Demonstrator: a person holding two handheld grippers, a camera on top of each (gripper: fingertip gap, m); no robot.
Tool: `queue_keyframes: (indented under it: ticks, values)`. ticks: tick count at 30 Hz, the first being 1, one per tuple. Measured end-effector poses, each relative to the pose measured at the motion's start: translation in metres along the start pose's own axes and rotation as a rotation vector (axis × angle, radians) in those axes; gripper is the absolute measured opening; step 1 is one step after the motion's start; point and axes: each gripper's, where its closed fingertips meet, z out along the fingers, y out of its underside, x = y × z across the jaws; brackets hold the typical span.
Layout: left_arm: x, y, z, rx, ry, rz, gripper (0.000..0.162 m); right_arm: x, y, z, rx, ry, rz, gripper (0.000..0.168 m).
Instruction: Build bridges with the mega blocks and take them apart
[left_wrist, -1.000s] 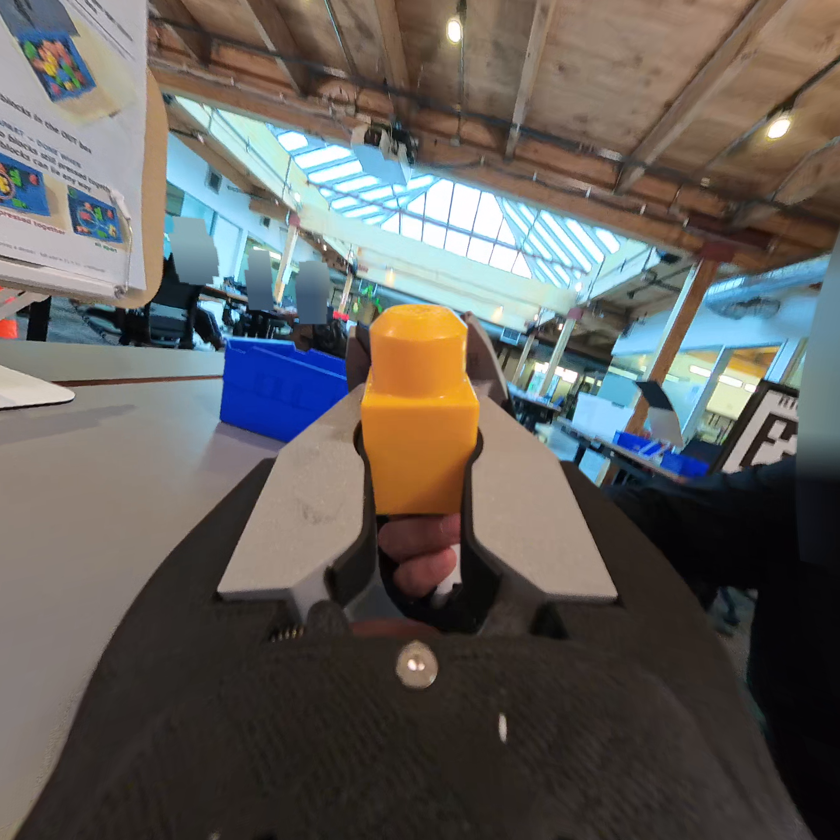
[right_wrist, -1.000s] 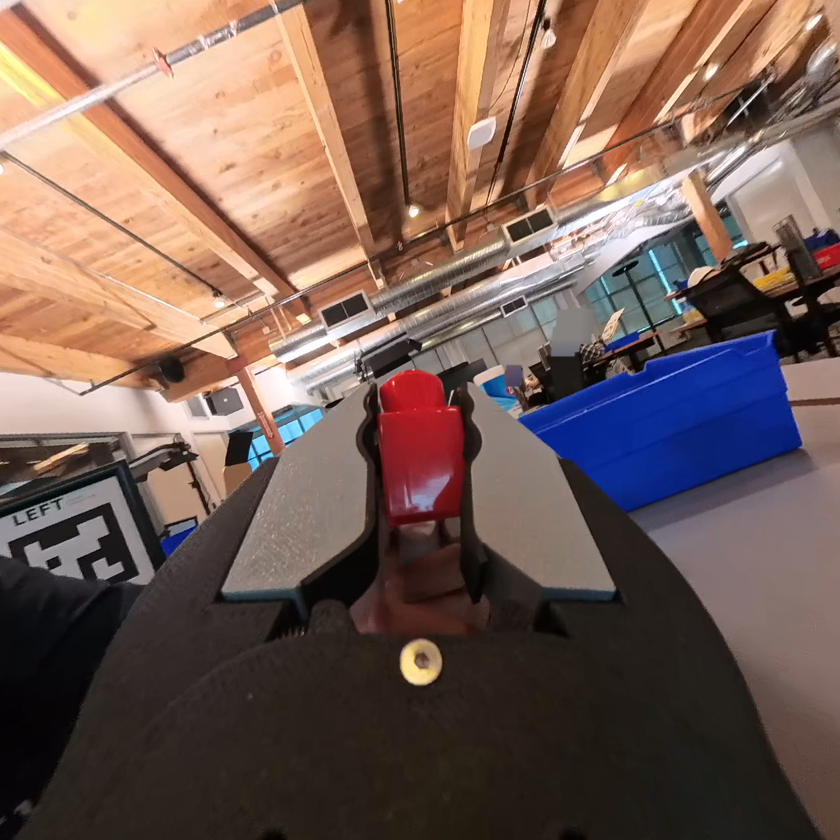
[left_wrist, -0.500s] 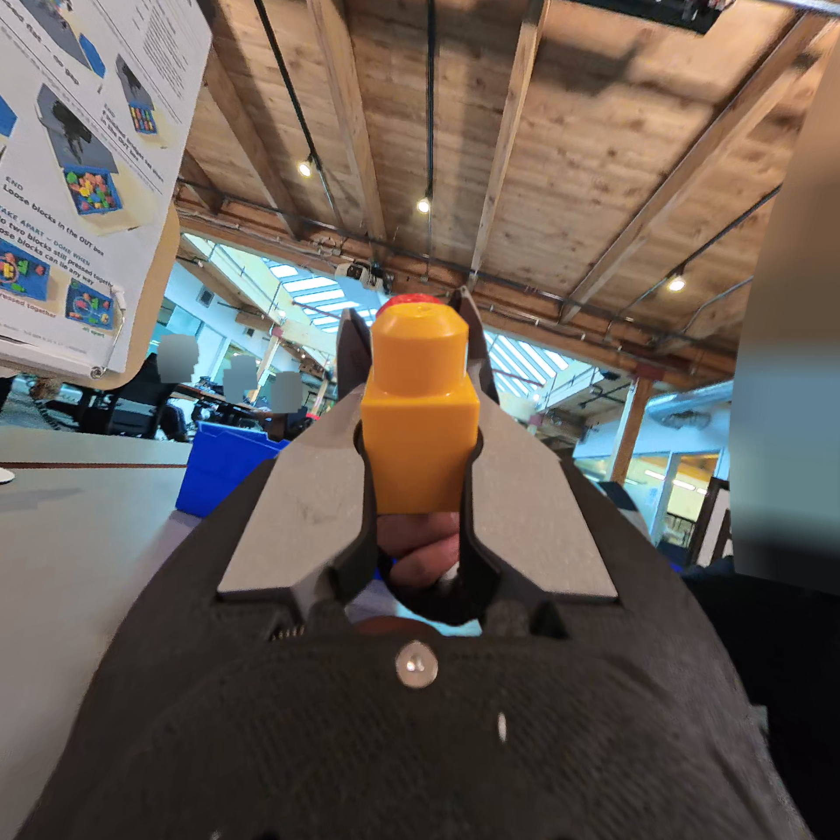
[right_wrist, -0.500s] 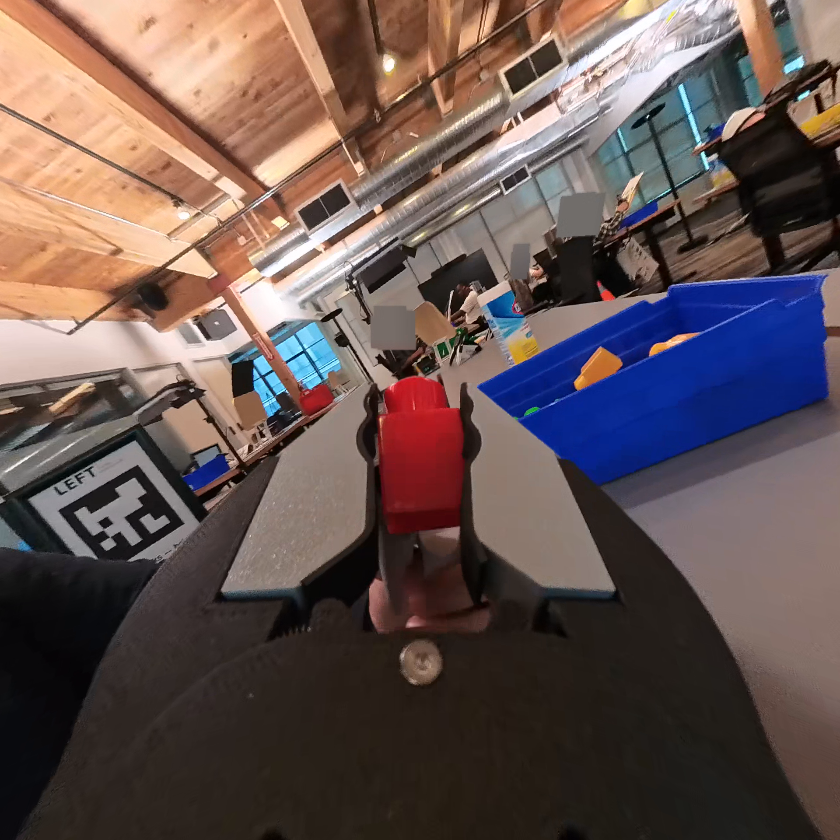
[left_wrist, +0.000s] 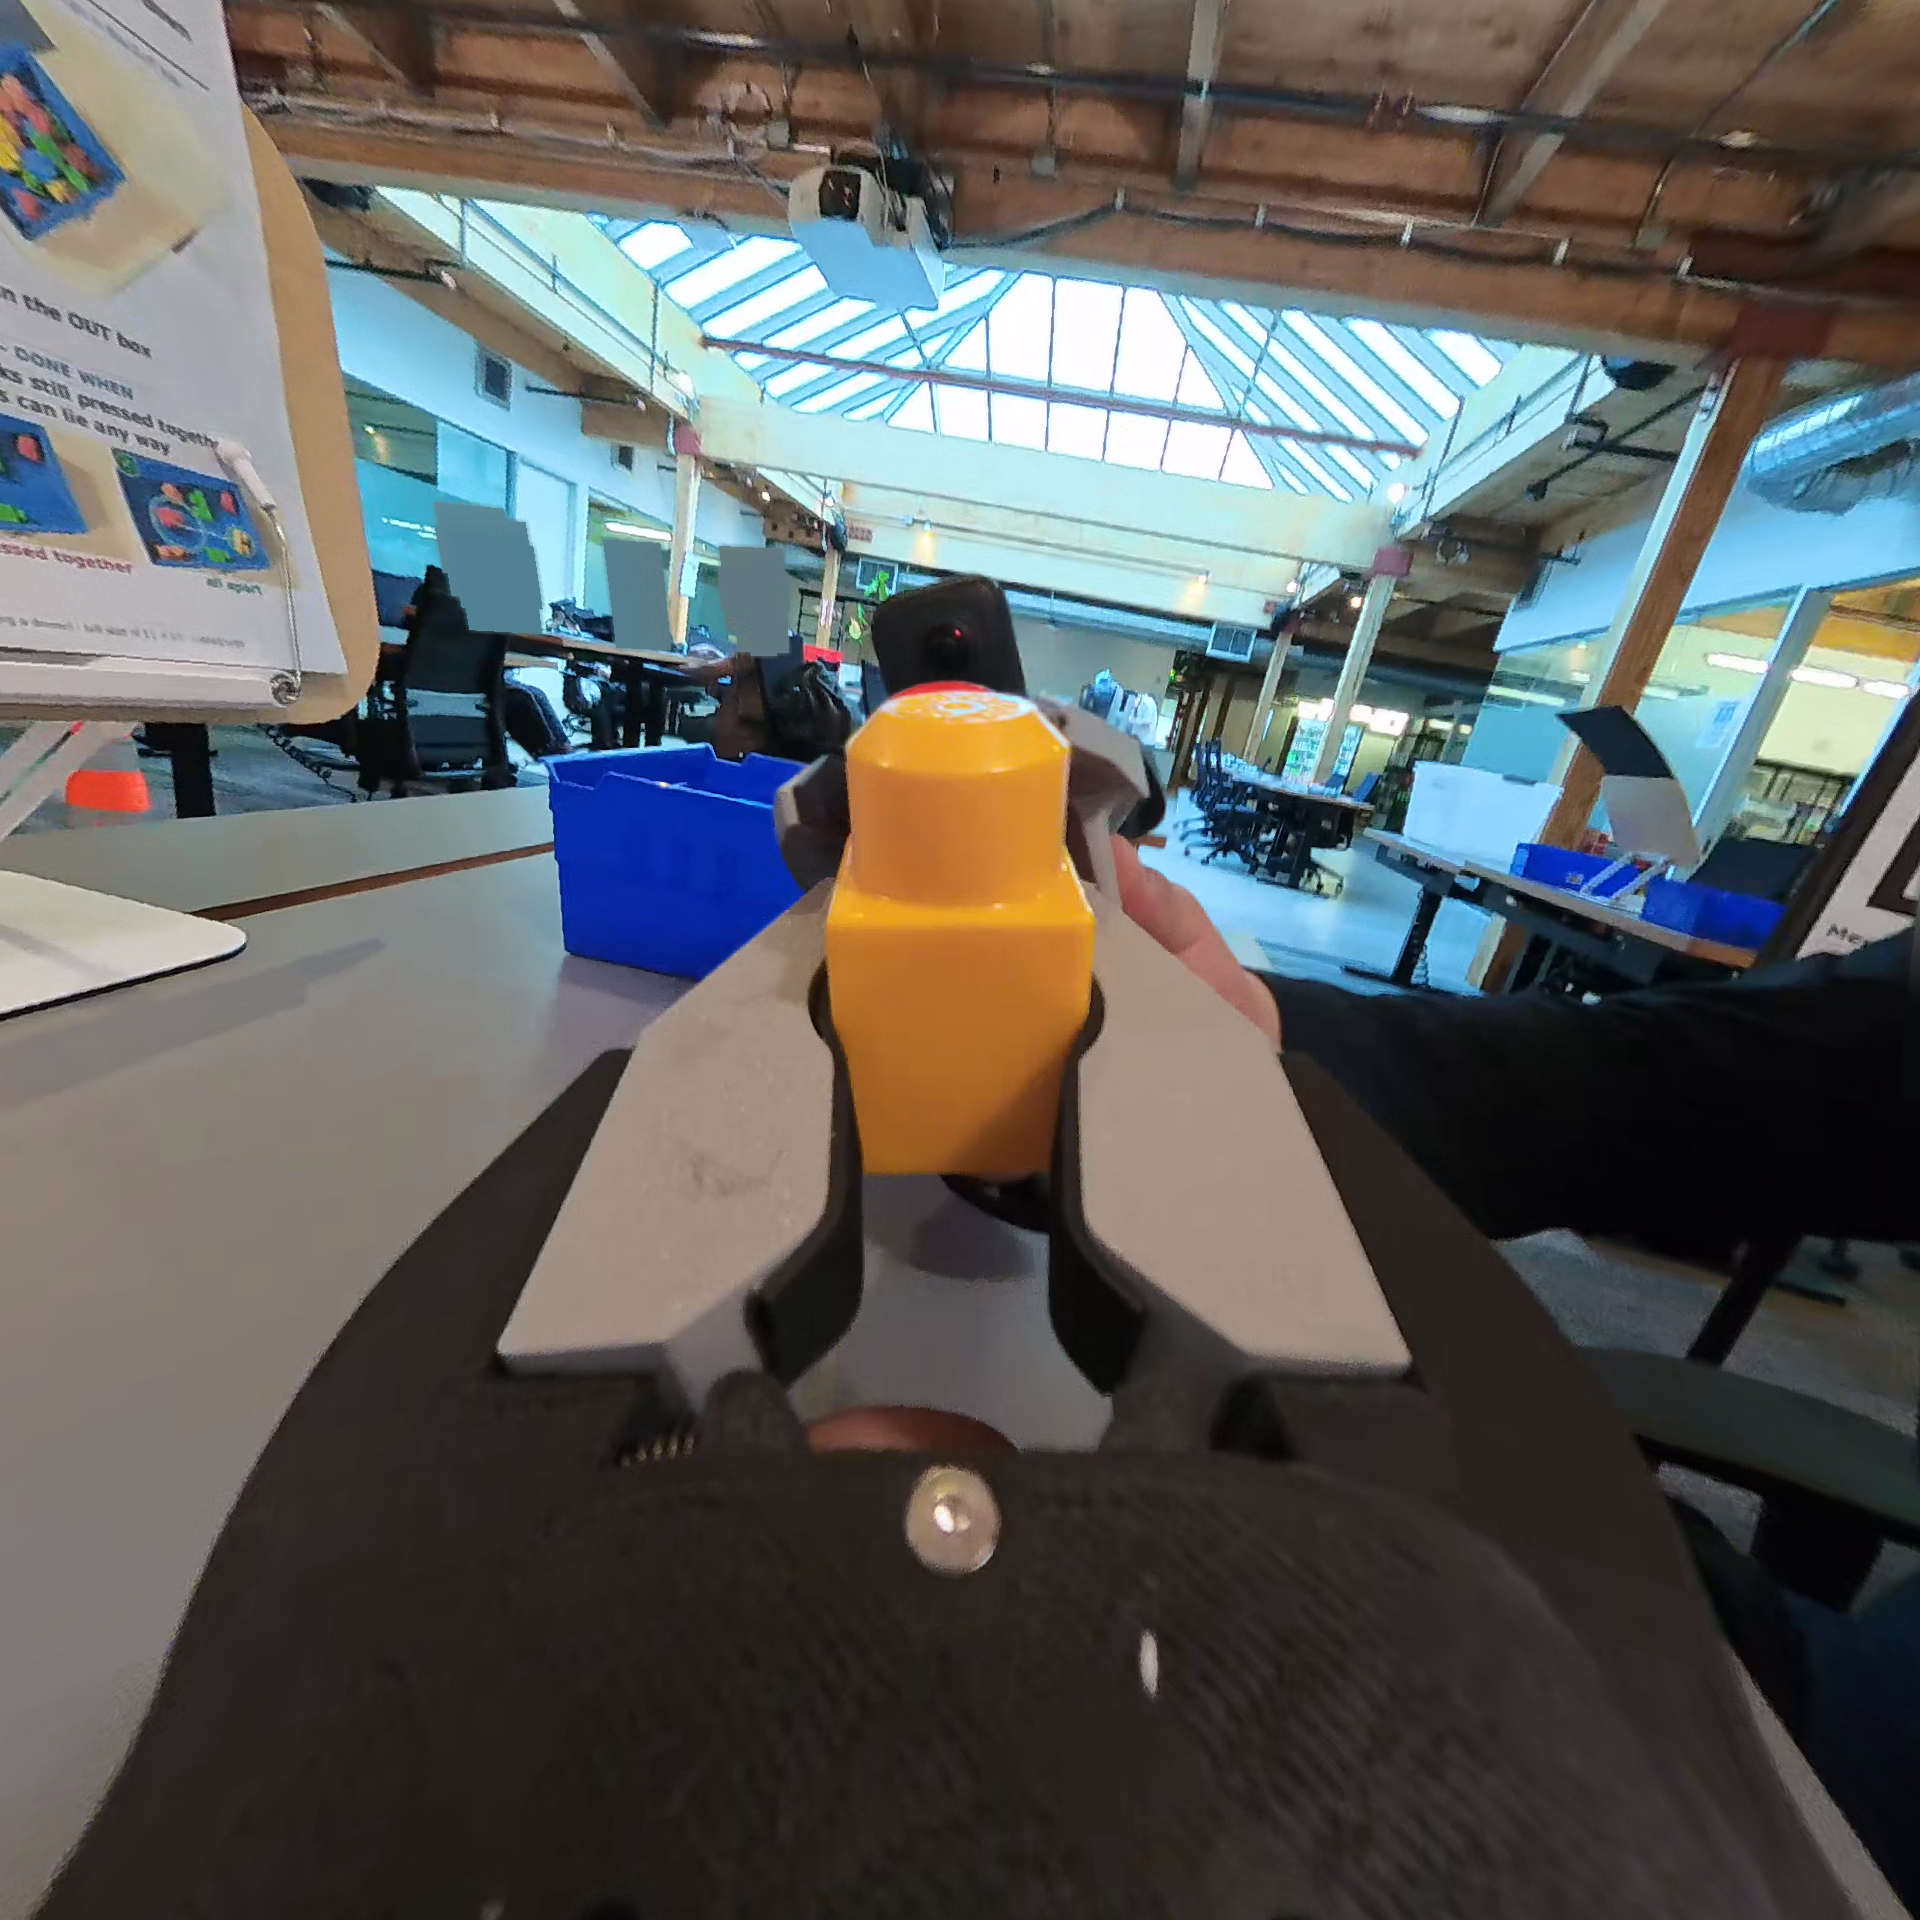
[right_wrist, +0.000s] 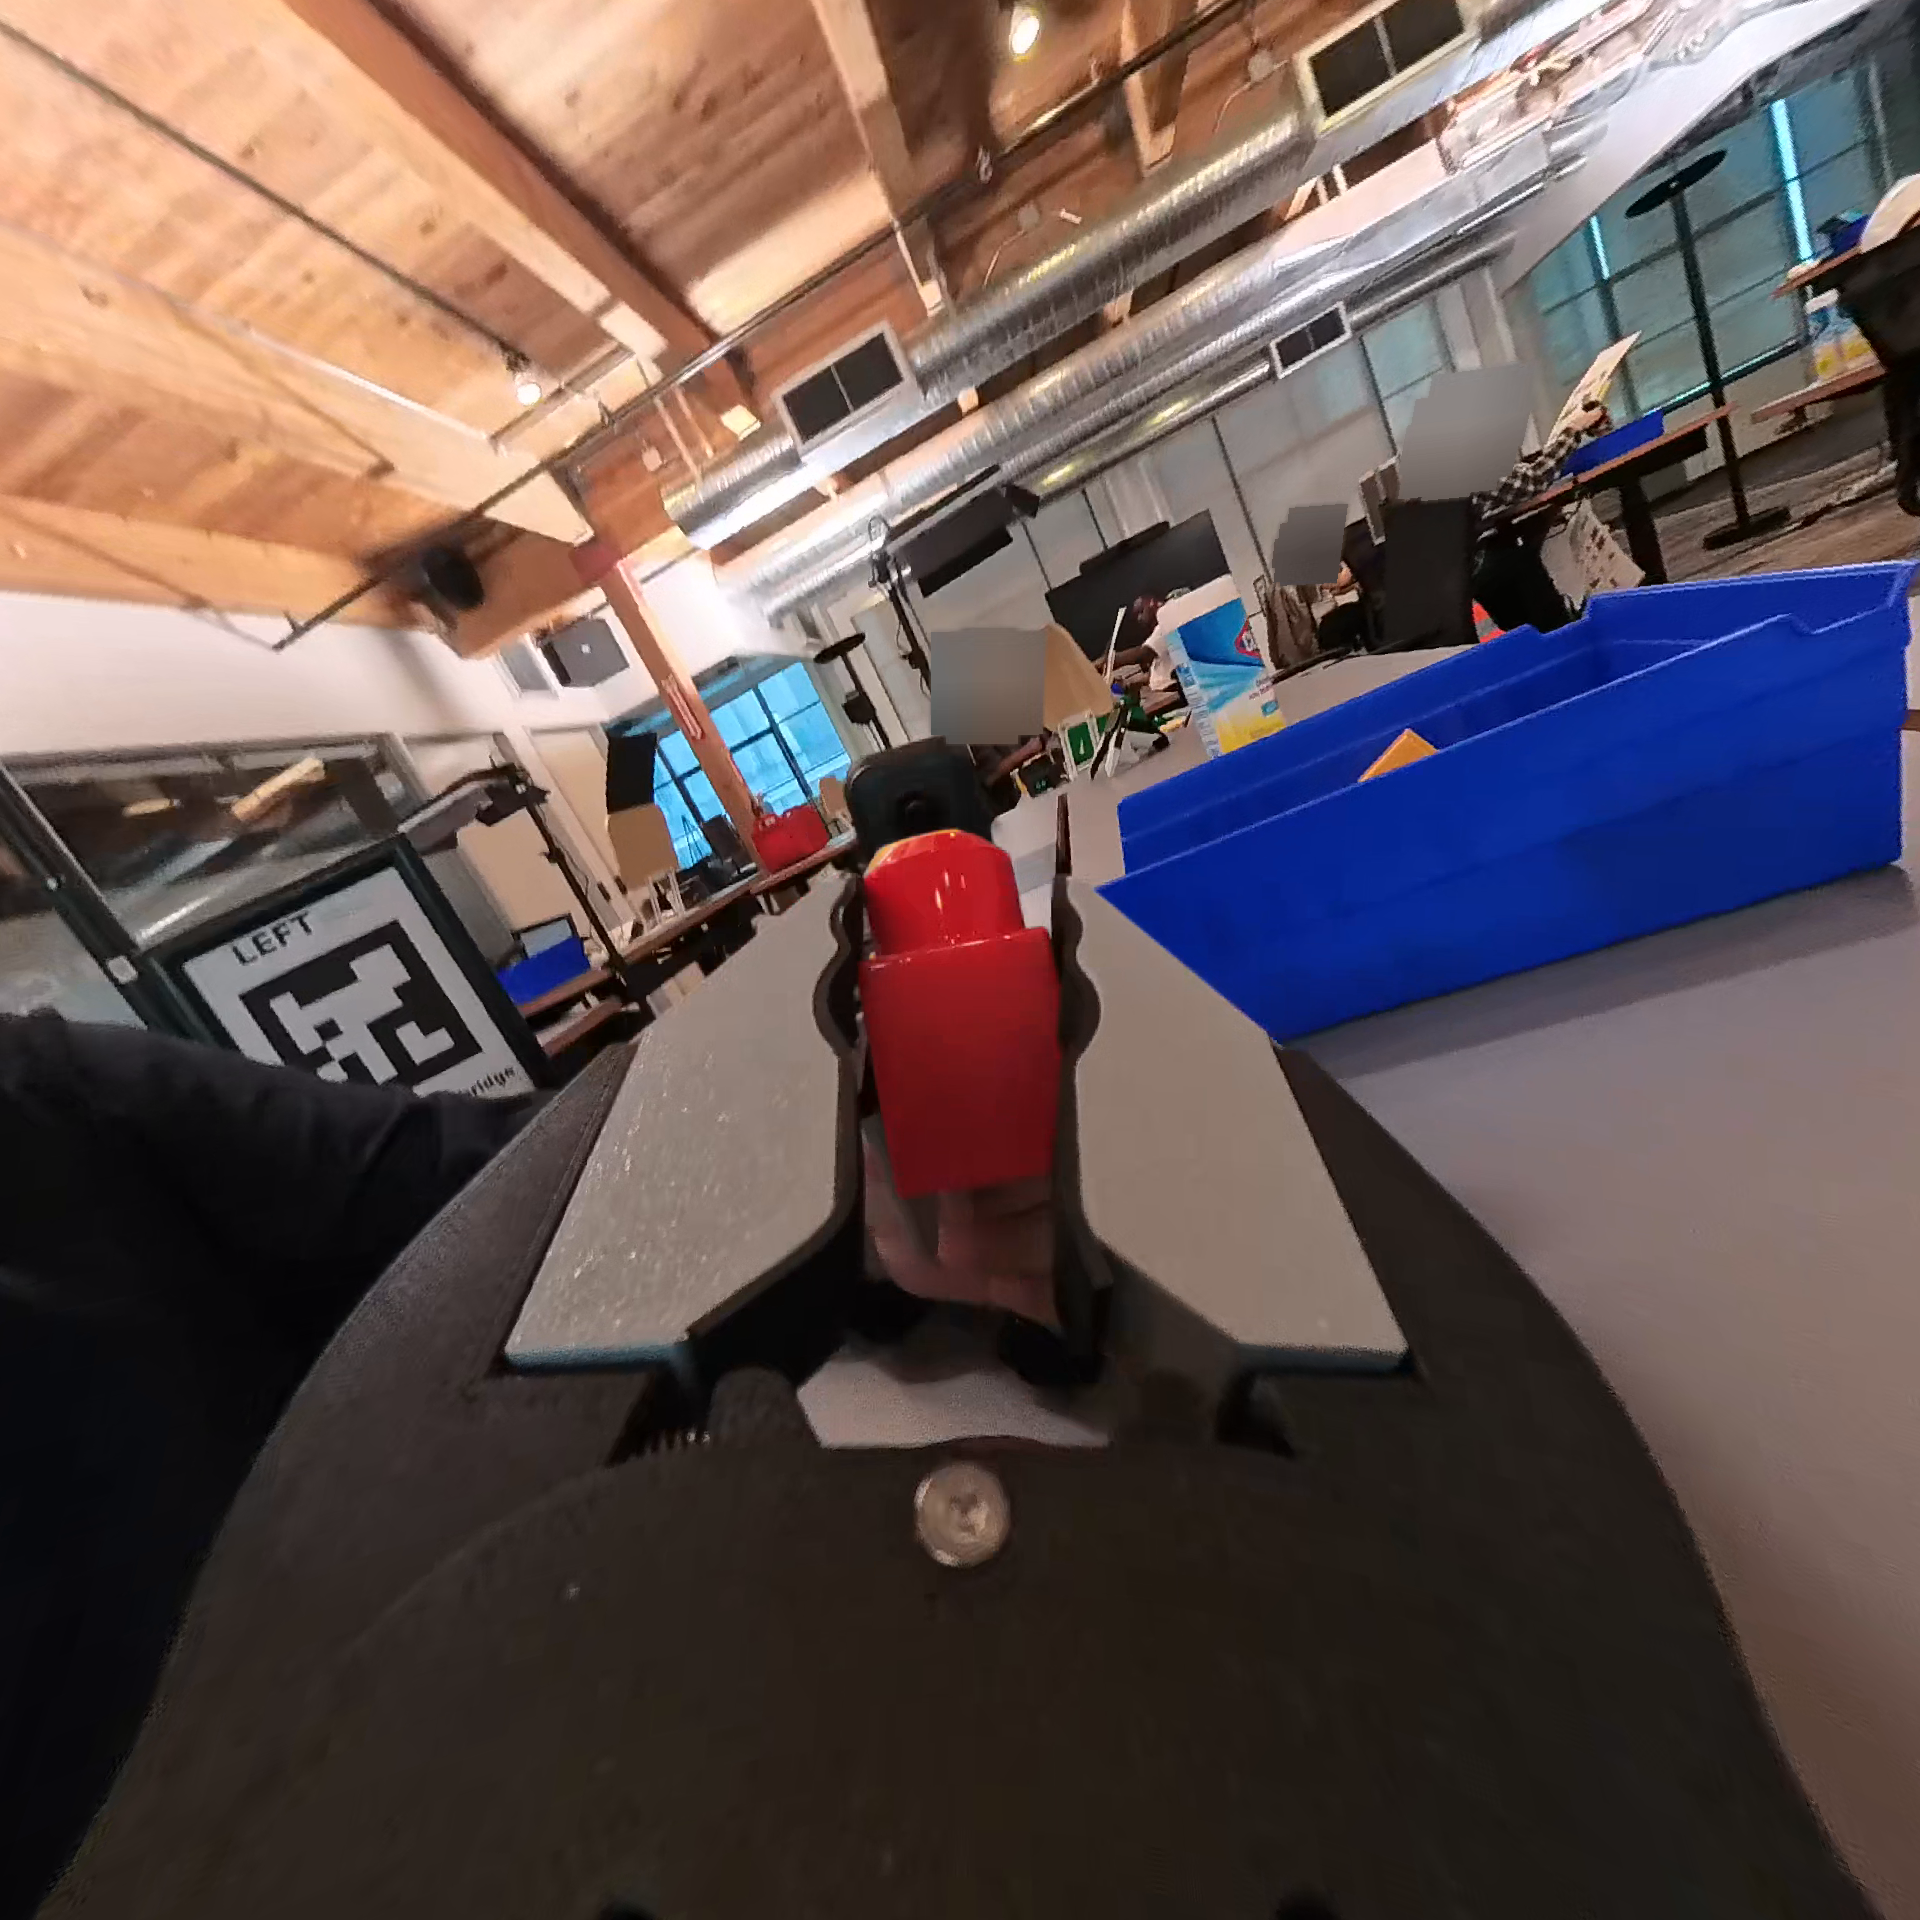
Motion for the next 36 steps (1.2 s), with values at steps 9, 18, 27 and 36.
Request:
queue_keyframes:
  ticks: [9, 18, 27, 36]
  values:
    - [-0.004, 0.018, 0.000, -0.168, -0.044, 0.111, 0.036, 0.004, 0.009, -0.010, -0.004, -0.057, 0.042, 0.034]
    - [-0.001, 0.030, -0.005, -0.286, -0.008, 0.150, 0.036, 0.002, 0.021, -0.015, -0.086, -0.076, -0.019, 0.033]
    - [-0.002, 0.034, -0.017, -0.335, 0.009, 0.164, 0.036, 0.003, 0.024, -0.017, -0.128, -0.071, -0.051, 0.029]
    - [-0.011, 0.038, -0.018, -0.375, -0.040, 0.179, 0.036, 0.015, 0.035, -0.017, -0.223, 0.030, -0.117, 0.000]
